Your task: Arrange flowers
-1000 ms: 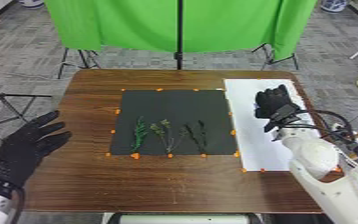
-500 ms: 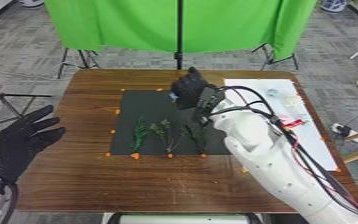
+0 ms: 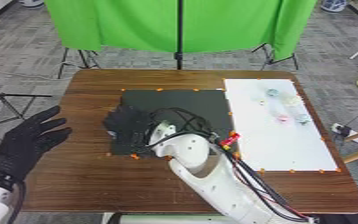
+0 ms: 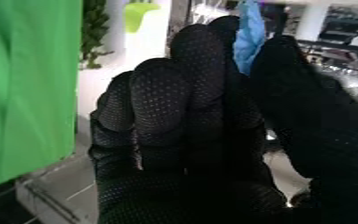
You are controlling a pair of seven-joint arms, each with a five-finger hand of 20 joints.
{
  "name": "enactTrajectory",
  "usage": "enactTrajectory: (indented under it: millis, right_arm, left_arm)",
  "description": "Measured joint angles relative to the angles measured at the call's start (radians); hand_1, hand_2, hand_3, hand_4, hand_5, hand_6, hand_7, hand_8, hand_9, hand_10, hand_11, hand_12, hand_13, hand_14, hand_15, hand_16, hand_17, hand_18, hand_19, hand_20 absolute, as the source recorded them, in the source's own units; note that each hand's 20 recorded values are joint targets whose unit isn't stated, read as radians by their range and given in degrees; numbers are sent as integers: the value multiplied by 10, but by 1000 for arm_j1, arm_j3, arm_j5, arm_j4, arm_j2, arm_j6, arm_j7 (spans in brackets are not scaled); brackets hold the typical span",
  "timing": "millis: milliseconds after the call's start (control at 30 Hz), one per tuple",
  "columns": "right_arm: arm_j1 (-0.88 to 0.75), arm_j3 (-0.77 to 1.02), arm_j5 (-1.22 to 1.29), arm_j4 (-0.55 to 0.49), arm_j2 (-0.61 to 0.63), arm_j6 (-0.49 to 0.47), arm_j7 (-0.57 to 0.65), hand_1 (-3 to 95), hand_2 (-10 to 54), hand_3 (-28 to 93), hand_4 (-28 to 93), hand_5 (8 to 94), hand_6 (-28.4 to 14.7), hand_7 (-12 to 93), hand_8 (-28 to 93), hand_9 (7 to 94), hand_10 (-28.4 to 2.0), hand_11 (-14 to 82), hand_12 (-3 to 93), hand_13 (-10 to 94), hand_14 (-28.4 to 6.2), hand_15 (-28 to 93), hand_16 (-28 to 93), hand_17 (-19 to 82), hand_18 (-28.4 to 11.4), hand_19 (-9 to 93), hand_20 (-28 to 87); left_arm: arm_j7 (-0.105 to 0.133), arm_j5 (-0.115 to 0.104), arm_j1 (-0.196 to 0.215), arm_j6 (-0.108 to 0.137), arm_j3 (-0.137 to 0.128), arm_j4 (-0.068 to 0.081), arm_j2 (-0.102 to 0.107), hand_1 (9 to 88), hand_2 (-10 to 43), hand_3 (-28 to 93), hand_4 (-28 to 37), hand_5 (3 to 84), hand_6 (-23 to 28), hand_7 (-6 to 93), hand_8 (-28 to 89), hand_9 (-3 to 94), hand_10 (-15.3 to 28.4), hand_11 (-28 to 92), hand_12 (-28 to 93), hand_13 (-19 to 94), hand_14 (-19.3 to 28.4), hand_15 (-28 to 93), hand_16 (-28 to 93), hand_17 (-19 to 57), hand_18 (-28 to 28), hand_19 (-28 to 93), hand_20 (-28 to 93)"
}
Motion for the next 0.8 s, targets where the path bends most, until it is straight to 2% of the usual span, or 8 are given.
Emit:
enactTrajectory:
  millis: [267, 433, 533, 800]
  right_arm:
    - [7, -35, 0, 90, -23, 87, 140, 453, -95, 852, -283, 722, 4, 508, -161, 790, -48, 333, 514, 661, -46, 690, 354, 238, -183, 790, 490]
    - [18, -30, -1, 105, -24, 92, 131, 450, -95, 844, -283, 699, 20, 504, -158, 760, -45, 337, 503, 632, -41, 685, 361, 226, -178, 784, 488]
    - [19, -19, -1, 107, -25, 87, 106, 437, -95, 843, -283, 664, 19, 512, -158, 716, -45, 356, 486, 604, -41, 694, 352, 213, -177, 781, 490]
    - [26, -16, -1, 119, -28, 42, 107, 427, -95, 845, -283, 632, 17, 528, -171, 686, -47, 371, 480, 569, -44, 703, 345, 201, -174, 776, 490]
  left_arm:
    - [-2, 0, -31, 0, 16, 6, 17, 263, -3, 710, -260, 337, 18, 249, -118, 292, 127, 306, 137, 266, 156, 468, -22, -73, 233, 538, 99]
    - [2, 0, -30, 0, 19, 6, 18, 262, -3, 711, -259, 337, 18, 251, -117, 292, 127, 305, 137, 266, 156, 468, -23, -73, 234, 538, 100]
    - [3, 0, -28, 0, 19, 6, 18, 262, -3, 712, -259, 338, 18, 250, -118, 292, 127, 305, 137, 267, 156, 469, -23, -73, 234, 538, 100]
    - [1, 0, -31, -1, 28, 7, 19, 263, -2, 710, -260, 337, 19, 249, -118, 292, 128, 305, 136, 266, 157, 469, -23, -74, 234, 538, 100]
